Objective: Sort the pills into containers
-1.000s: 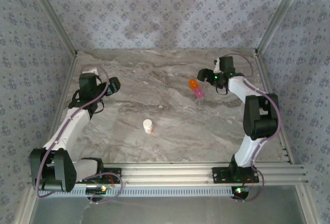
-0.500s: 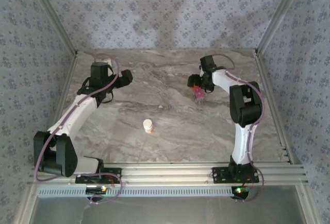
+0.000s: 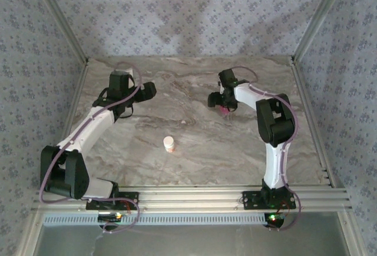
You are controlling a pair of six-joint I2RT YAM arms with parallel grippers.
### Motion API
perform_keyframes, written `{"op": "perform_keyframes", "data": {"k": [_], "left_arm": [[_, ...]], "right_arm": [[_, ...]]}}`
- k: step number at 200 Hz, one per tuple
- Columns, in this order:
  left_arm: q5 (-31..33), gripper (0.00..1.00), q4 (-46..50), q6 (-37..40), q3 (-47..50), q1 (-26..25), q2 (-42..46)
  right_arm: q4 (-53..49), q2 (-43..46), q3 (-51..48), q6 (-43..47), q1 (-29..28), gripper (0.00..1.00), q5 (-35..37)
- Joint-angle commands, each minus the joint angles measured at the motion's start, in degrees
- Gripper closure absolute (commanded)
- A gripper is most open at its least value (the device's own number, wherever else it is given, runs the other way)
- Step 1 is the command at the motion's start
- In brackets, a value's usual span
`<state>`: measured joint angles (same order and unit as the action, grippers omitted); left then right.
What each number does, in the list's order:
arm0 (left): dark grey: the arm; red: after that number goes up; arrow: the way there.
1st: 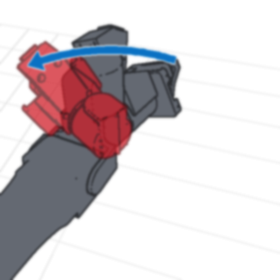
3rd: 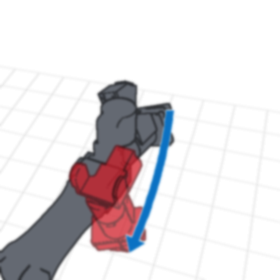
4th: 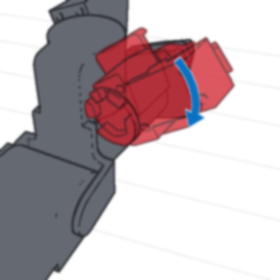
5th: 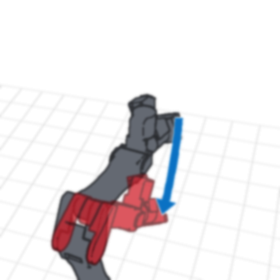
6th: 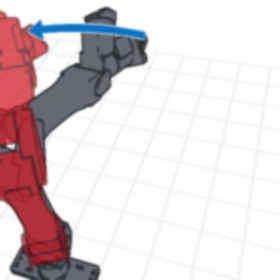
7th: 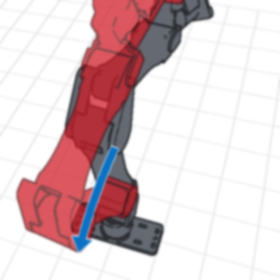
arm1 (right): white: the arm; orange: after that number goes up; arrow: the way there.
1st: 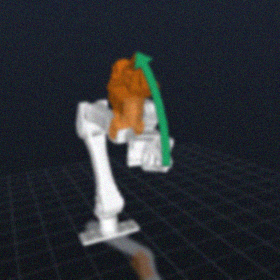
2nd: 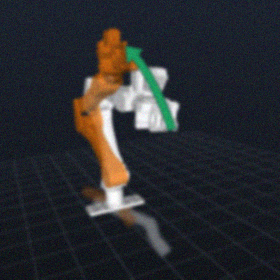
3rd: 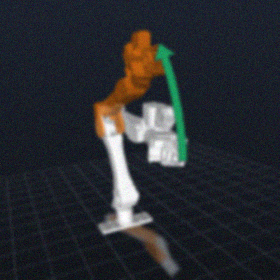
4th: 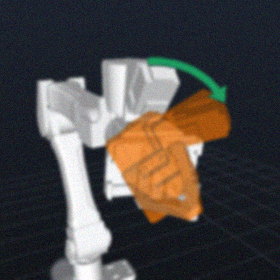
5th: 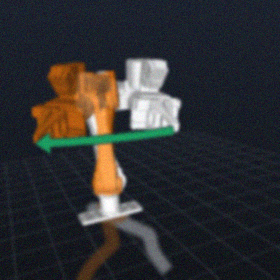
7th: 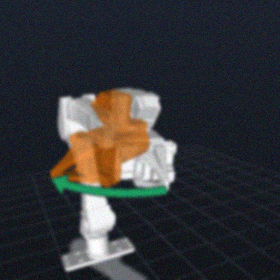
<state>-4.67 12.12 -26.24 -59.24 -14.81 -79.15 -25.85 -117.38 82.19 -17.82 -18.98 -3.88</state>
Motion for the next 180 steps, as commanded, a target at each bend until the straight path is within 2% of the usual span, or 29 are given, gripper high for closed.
{"op": "perform_keyframes", "data": {"k": [1,53,86,180], "left_arm": [[0.87,0.02,0.81,-0.48,-1.29,-0.57,0.84],[1.66,0.02,1.59,-0.57,-1.19,-1.19,1.46],[1.77,0.02,1.76,-0.63,-1.36,-1.35,1.3],[2.38,0.02,2.78,-0.39,-2.73,-2.42,0.16]], "right_arm": [[-1.24,2.07,-1.22,0.75,-0.68,0.18,0.27],[-0.69,2.25,-1.41,1.34,-3.11,0.2,9.29],[0.43,1.92,-2.07,2.84,-4.26,0.26,13.55],[4.27,0.32,-2.83,0.47,-2.58,0.4,12.08]]}}
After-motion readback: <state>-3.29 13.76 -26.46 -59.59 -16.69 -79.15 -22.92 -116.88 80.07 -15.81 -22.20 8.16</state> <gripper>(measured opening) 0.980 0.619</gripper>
